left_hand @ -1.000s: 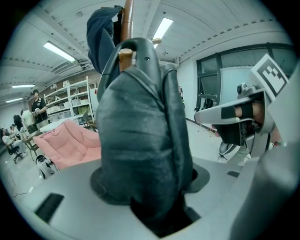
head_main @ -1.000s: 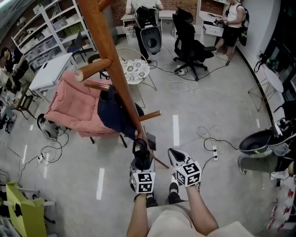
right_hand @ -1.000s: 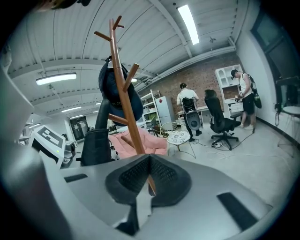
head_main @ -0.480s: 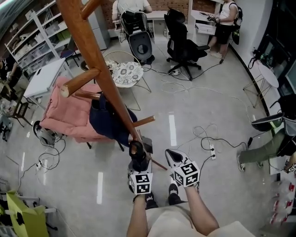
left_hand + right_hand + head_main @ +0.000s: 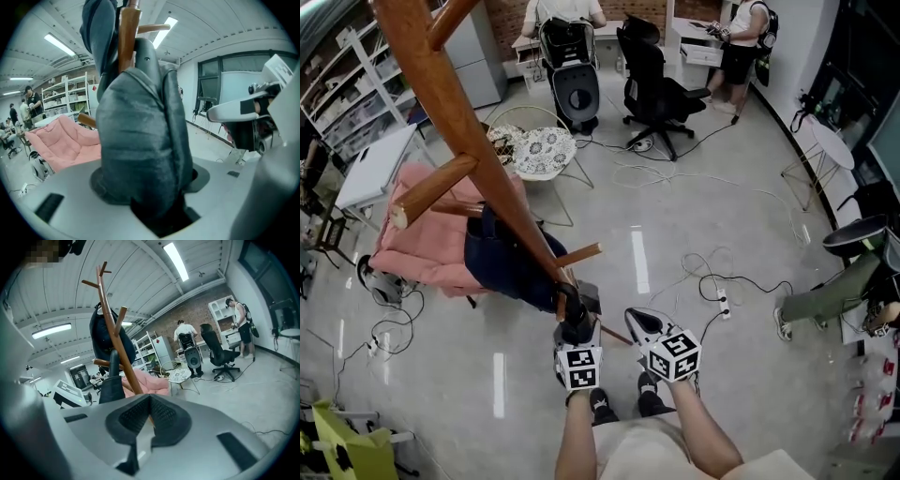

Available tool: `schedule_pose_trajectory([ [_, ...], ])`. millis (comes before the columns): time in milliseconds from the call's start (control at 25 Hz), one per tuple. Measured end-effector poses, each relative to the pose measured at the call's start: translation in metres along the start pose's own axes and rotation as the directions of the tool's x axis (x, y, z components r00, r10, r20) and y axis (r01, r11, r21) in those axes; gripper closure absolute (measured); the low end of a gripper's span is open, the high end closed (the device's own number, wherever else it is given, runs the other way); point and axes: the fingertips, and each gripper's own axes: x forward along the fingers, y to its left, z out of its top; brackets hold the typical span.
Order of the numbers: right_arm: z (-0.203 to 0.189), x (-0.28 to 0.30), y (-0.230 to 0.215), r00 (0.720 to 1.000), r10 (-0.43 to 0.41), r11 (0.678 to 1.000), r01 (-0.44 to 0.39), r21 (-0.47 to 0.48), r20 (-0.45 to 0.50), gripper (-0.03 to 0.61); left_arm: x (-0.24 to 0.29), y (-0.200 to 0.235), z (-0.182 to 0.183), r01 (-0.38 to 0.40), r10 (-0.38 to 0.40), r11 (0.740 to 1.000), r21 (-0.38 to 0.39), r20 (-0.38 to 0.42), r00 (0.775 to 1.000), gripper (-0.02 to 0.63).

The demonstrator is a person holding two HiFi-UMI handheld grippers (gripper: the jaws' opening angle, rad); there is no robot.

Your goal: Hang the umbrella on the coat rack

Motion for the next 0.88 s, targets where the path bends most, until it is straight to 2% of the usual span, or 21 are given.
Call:
schedule_pose_trajectory([
  [200,-0.004,-0.008,-0.004,1.0,-0.024,1.0,0.024,-0.003,-0.007,0.575,0.009,0.004,0.001,0.0,0.0,1.0,0.006,0.015,1.0,0.354],
  [560,-0.007,-0.023,-0.004,0.998,-0.058,0.998,0.058,-0.008,-0.011,0.575,0.014,0.003,-0.018,0.003,-0.003,1.0,-0.005,-0.009,1.0,0.354],
  [880,-0.016,-0.022,0.01,0.999,-0.043,0.999,0.042,-0.024,-0.02,0.575,0.023,0.005,-0.016,-0.027,0.026,1.0,0.007,0.05,0.998,0.353],
])
